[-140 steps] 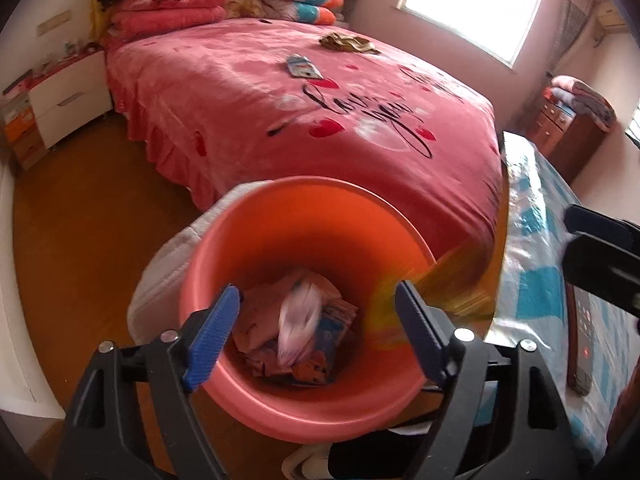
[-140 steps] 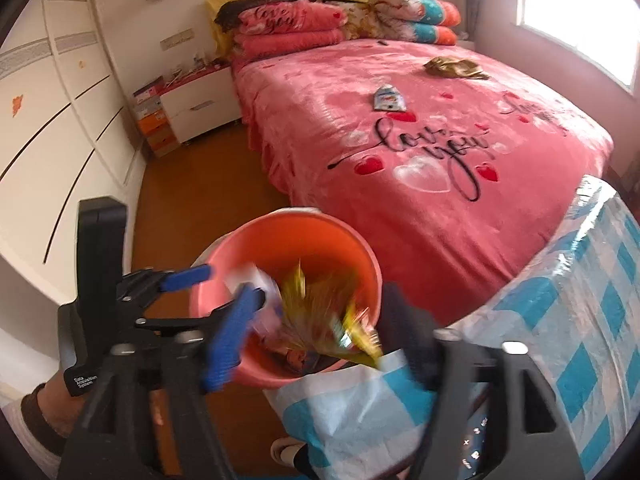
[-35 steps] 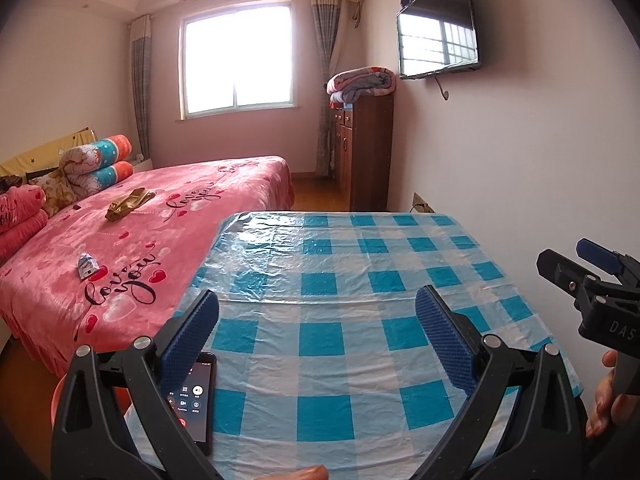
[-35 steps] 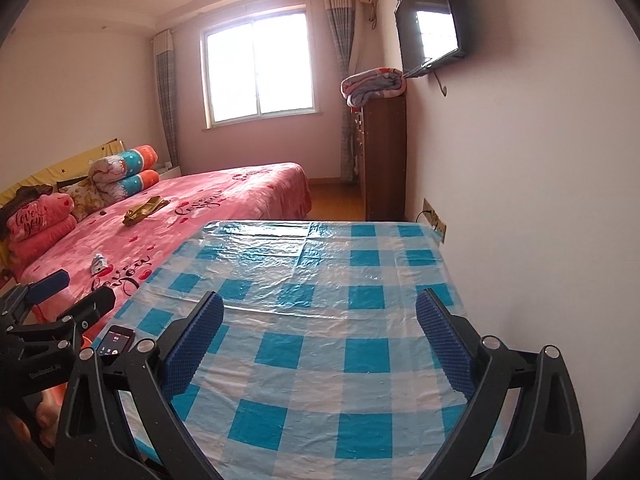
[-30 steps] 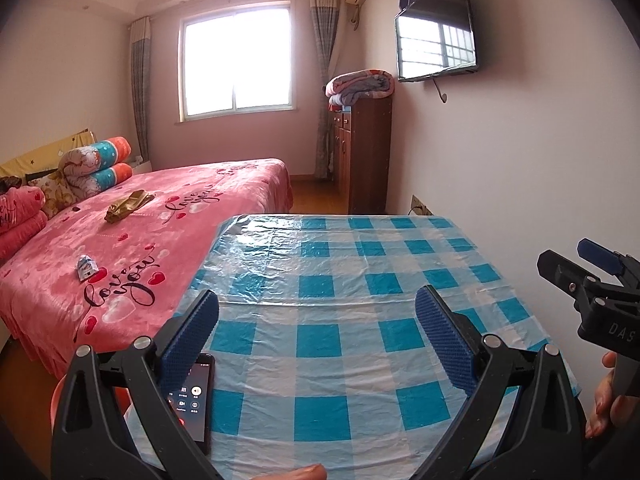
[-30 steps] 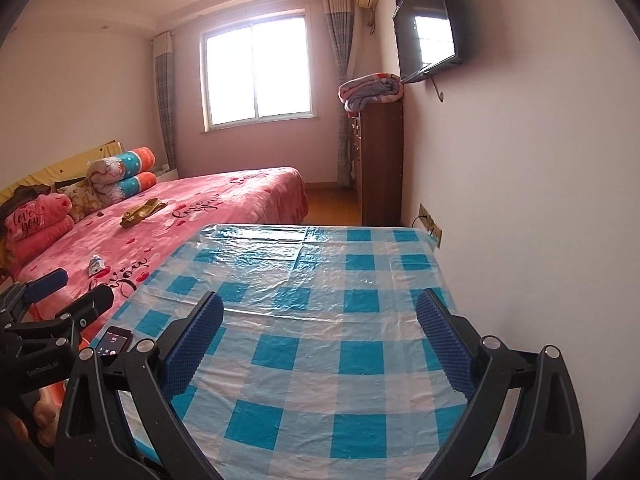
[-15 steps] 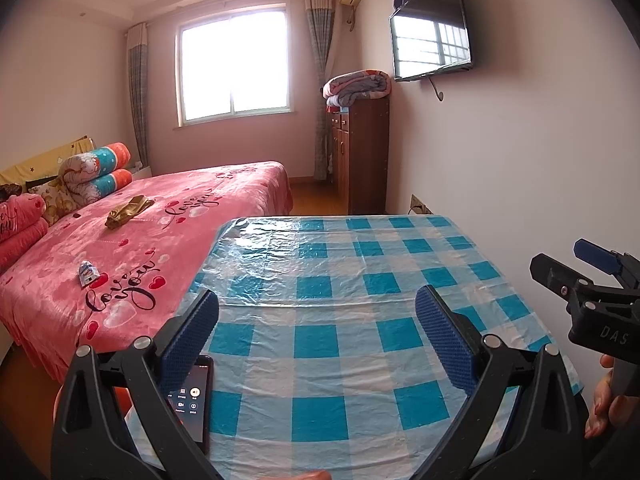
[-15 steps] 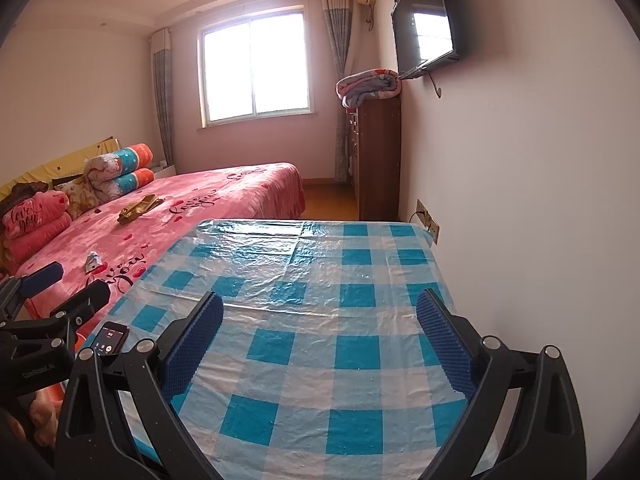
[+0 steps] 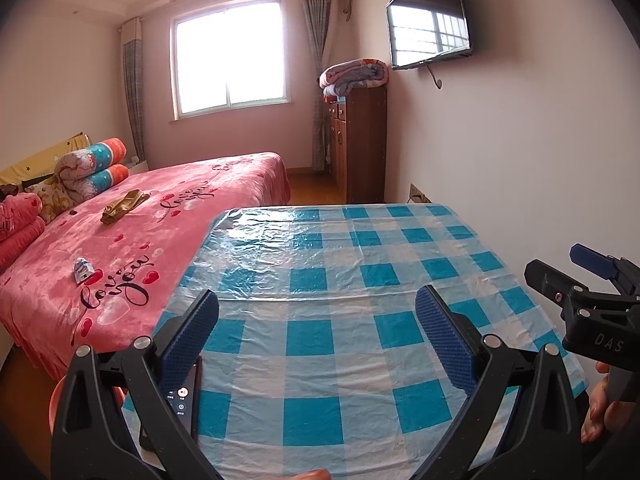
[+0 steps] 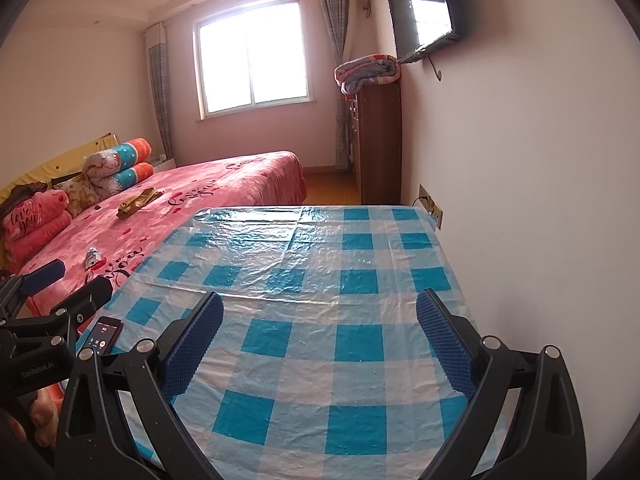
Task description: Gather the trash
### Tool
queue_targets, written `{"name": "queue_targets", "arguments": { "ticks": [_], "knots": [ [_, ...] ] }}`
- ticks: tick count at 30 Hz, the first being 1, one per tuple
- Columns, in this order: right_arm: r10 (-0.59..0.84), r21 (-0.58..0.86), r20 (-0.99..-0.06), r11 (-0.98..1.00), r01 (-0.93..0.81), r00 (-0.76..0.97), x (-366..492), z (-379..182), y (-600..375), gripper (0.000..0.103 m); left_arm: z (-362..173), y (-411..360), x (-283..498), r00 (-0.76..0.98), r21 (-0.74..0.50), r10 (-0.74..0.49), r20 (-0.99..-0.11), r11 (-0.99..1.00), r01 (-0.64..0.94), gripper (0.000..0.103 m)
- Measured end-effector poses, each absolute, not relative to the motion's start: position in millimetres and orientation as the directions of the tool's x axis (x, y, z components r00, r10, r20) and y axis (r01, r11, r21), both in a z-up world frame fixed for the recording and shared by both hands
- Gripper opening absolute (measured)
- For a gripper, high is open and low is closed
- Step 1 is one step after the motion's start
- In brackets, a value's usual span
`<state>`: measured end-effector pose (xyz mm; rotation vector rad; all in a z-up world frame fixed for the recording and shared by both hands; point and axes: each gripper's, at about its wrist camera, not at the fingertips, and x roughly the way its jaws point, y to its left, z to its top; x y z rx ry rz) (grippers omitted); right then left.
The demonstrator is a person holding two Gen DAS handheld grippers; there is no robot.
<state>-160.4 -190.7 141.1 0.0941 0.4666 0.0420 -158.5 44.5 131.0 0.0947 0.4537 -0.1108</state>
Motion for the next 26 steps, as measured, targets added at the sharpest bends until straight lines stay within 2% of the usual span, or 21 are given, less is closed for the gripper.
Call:
{"name": "queue_targets", "arguments": {
  "ticks": [14,26],
  "knots": [
    [0.076,0.144,-0.492,0.990,-0.005,0.867,-141,117,-204,0.096,109,32,-135,0.862,0.052,-0.105,-0.497,0.987,0.150,0.099],
    [0.049,0.152,-0.659,0.986,0.070,0.750,-77,53,-221,0.096,42,4,-61,0.739,0.079,-0.031,-0.673,0.990,0.114,0.099]
  ]
}}
